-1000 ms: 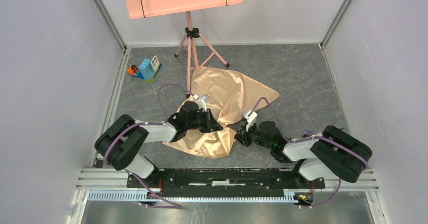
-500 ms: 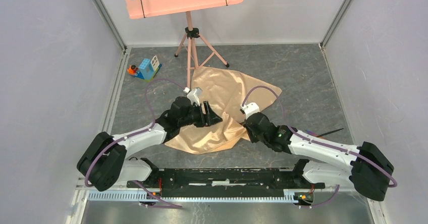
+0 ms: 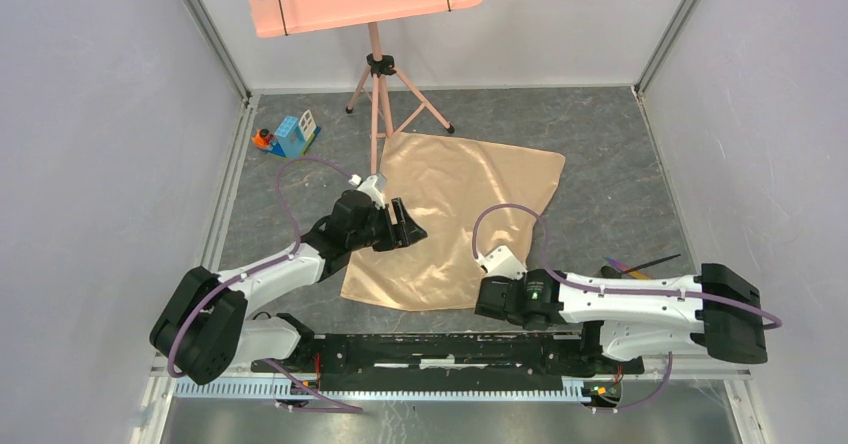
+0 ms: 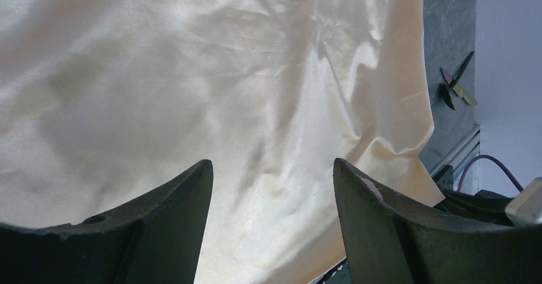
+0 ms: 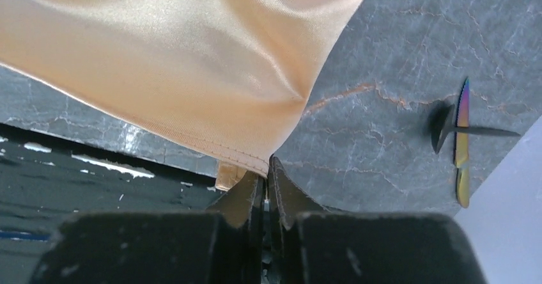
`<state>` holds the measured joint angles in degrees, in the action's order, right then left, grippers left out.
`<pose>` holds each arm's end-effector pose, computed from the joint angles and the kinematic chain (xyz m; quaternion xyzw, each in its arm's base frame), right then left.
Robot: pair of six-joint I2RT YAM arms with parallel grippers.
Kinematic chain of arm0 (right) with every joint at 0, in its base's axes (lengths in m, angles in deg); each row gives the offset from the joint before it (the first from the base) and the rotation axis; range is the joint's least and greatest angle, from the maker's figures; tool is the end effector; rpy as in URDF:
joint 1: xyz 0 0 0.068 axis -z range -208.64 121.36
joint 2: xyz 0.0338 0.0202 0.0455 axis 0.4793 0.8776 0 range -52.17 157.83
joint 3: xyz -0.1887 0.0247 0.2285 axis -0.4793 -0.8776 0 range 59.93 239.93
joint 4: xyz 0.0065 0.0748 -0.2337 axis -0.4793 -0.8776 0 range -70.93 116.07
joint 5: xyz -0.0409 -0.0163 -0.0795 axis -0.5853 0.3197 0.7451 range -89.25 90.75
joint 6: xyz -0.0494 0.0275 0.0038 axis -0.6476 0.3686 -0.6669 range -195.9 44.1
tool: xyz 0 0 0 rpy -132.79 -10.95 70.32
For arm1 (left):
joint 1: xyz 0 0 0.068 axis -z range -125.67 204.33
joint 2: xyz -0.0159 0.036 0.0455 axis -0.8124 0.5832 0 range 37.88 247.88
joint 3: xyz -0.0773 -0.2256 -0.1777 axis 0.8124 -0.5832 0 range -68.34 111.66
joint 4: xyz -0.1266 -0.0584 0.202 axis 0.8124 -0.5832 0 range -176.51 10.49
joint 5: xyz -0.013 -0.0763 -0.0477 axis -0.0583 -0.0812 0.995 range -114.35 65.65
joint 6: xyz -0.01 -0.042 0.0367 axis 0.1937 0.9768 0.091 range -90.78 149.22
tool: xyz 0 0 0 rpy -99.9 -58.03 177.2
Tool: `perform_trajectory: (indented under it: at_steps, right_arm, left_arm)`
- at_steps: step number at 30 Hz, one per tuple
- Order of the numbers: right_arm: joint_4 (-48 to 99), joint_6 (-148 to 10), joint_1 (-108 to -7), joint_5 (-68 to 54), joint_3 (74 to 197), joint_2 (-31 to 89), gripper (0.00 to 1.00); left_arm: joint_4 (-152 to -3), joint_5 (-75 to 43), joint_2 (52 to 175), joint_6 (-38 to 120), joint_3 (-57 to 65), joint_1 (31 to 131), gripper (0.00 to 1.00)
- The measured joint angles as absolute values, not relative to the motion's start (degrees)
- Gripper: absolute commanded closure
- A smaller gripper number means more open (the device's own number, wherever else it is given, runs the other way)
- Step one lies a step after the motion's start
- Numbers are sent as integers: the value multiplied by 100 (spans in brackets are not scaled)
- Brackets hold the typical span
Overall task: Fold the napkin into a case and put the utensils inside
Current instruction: Smooth out the napkin at the center of the board.
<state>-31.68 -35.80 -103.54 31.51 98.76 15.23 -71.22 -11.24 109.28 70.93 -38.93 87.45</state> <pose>0.0572 0.1342 0.2166 -0.2800 0.9222 -0.1163 0.2402 0.1883 -0.1337 0.2175 -0.0119 0.8775 -0.3647 0.3111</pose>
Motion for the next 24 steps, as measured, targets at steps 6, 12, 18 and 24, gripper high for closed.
perform_trajectory:
  at_steps: [6, 12, 18, 24]
  right_arm:
    - [-3590, -3154, -10966, 3274, 10164, 1553, 97]
    - [-4084, -2732, -11429, 3621, 10588, 2270, 72]
    - [-2290, -3239, -11543, 2983, 9950, 1232, 24]
    - [-478, -4061, -9547, 2187, 9375, -283, 12]
  left_arm:
    - [-7154, -1253, 10930, 7093, -3893, 8745, 24]
    - [-7235, -1387, 10930, 7093, -3893, 8739, 24]
    - [-7301, -1467, 10928, 7093, -3893, 8680, 24]
    - [-7384, -1476, 10904, 7093, -3893, 8653, 20]
